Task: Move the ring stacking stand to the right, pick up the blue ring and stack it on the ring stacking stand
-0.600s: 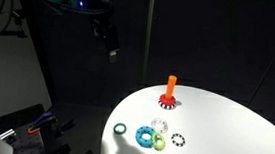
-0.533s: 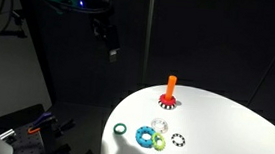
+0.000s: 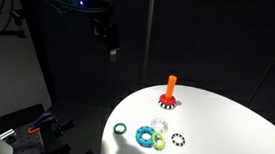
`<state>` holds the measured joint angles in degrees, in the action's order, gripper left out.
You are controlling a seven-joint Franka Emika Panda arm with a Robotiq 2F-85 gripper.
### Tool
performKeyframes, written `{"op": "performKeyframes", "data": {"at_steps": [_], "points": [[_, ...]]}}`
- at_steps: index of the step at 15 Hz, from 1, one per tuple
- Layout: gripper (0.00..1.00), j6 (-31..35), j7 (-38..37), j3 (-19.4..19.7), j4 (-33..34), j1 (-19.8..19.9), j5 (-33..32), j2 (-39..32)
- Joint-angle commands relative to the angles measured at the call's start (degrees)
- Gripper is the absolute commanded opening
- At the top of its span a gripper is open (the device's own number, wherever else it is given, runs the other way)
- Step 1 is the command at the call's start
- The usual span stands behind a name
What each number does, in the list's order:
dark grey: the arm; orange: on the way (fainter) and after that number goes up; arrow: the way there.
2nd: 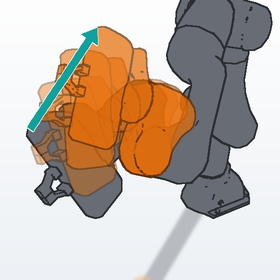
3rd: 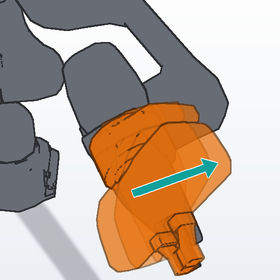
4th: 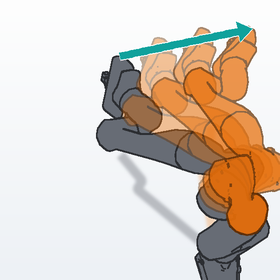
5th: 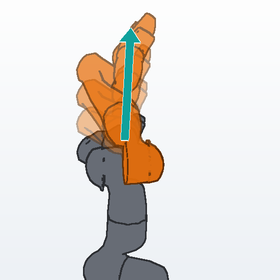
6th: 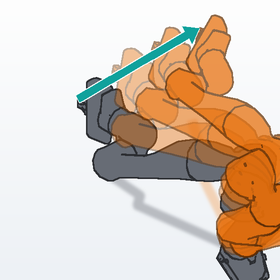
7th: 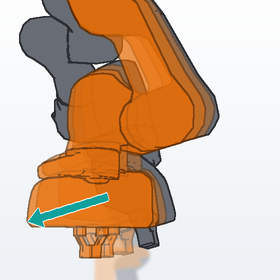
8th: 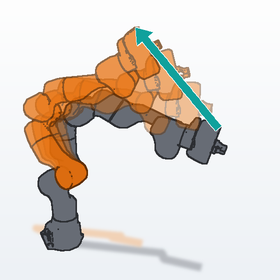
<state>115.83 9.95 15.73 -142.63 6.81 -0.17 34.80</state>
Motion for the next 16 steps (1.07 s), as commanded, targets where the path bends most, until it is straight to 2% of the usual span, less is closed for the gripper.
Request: {"op": "performKeyframes", "data": {"at_steps": [1, 7, 16], "points": [[1.0, 0.84, -0.37, -1.16, 2.41, 0.57, 1.17, -2.39], [1.0, 3.54, -1.69, -2.56, 7.21, -0.06, 3.18, -7.98], [1.0, 7.69, -5.5, -4.32, 18.09, 0.54, 3.09, -20.23]]}}
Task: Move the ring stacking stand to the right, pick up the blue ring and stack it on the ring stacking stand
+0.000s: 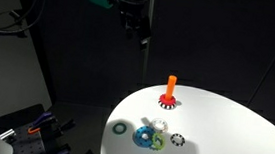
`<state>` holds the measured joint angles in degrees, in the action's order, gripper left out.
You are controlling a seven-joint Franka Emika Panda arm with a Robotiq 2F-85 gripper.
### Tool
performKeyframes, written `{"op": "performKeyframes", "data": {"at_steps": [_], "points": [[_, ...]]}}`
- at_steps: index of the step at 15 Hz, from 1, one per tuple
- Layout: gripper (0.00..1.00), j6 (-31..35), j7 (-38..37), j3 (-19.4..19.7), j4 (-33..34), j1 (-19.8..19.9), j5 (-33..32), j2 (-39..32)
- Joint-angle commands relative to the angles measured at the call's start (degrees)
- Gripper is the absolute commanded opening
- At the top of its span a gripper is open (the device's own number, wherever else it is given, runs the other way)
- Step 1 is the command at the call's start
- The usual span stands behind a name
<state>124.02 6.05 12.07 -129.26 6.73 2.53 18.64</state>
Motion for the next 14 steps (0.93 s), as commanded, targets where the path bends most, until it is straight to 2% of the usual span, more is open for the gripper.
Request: {"op": "performKeyframes", "data": {"at_steps": [1, 2, 11, 14], "points": [[1.0, -0.52, -1.83, -0.76, 5.45, 0.71, 0.14, -4.66], [1.0, 0.0, -0.27, -0.63, 2.31, 0.63, 0.22, -2.54], [1.0, 0.0, -0.71, -0.71, 4.16, 0.68, 0.21, -4.29], [1.0, 2.55, -2.35, -1.03, 6.31, 0.43, 0.98, -7.01]]}}
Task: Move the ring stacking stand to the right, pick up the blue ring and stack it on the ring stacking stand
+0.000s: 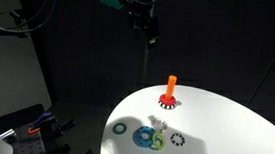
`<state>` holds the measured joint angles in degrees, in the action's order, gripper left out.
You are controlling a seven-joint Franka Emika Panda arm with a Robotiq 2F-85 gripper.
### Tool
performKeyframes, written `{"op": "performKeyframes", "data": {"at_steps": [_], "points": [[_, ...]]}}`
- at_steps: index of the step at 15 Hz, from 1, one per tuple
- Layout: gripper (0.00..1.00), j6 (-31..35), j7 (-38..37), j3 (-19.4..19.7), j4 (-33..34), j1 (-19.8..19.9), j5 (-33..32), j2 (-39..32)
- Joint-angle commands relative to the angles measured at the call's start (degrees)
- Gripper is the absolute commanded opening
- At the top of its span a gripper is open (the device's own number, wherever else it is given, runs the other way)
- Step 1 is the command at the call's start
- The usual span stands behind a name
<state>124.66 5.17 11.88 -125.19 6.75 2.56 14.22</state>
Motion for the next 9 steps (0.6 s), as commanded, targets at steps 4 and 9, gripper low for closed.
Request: {"op": "performKeyframes", "data": {"at_steps": [4, 9], "points": [[1.0, 4.76, -3.17, -1.93, 5.64, -0.01, 1.48, -7.65], [1.0, 5.28, -4.53, -3.35, 11.83, -0.04, 1.85, -15.15]]}}
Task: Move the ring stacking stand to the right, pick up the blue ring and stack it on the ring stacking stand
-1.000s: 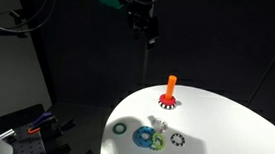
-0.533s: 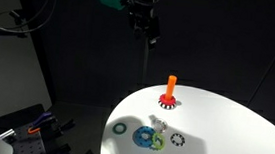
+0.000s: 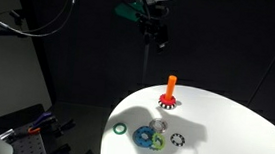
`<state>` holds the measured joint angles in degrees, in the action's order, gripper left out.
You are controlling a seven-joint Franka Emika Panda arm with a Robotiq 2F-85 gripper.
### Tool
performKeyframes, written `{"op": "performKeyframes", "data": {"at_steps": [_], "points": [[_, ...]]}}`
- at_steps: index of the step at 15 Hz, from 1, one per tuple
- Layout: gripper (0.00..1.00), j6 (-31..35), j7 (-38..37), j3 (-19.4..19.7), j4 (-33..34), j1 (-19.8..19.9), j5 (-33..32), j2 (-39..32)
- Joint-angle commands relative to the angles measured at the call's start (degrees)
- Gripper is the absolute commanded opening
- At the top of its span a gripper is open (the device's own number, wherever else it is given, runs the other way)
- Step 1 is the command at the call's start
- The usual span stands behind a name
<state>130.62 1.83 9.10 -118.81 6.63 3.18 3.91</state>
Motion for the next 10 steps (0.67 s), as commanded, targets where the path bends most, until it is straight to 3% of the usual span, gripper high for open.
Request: {"op": "performKeyframes", "data": {"at_steps": [1, 10], "points": [[1.0, -1.07, -1.27, -0.74, 6.77, 0.13, 1.38, -6.24], [1.0, -2.38, -0.87, -1.17, 19.66, 1.66, 3.13, -20.65]]}}
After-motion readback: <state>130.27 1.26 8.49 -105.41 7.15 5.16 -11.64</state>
